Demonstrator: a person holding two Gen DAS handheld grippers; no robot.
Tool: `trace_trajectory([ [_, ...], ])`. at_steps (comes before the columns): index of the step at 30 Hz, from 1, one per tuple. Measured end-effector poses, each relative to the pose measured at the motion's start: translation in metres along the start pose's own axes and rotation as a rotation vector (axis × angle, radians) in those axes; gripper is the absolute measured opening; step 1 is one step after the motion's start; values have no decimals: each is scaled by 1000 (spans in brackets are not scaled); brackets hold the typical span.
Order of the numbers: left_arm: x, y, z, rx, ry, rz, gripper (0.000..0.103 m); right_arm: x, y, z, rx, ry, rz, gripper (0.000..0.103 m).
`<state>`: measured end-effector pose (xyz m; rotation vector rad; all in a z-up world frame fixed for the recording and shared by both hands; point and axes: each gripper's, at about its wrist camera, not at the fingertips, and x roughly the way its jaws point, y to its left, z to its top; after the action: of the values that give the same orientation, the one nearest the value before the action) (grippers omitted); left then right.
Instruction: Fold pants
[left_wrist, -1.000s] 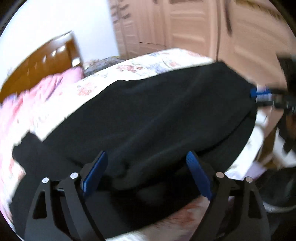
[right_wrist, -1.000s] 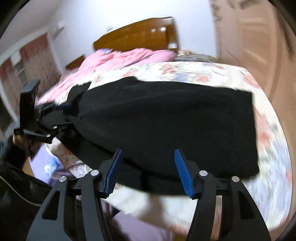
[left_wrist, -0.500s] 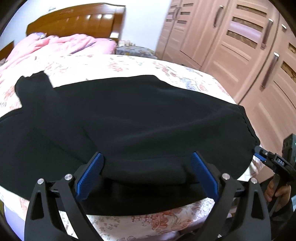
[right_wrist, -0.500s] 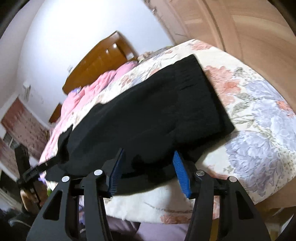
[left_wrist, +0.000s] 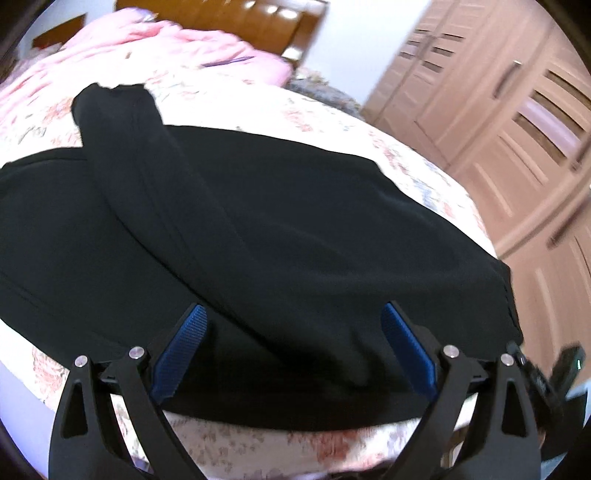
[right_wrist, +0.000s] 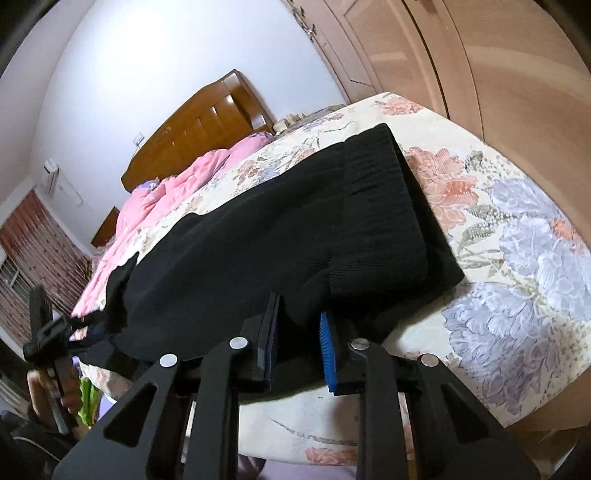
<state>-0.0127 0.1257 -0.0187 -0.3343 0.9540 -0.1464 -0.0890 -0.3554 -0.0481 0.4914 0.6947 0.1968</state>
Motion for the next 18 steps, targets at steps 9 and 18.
trace_trajectory([
  [9,10,5,15,35,-41,130,9,1,-6,-4,26,1,20,22],
  [18,-60,-10,-8,116,-160,113,8,-32,23,14,-180,-99,-41,8],
])
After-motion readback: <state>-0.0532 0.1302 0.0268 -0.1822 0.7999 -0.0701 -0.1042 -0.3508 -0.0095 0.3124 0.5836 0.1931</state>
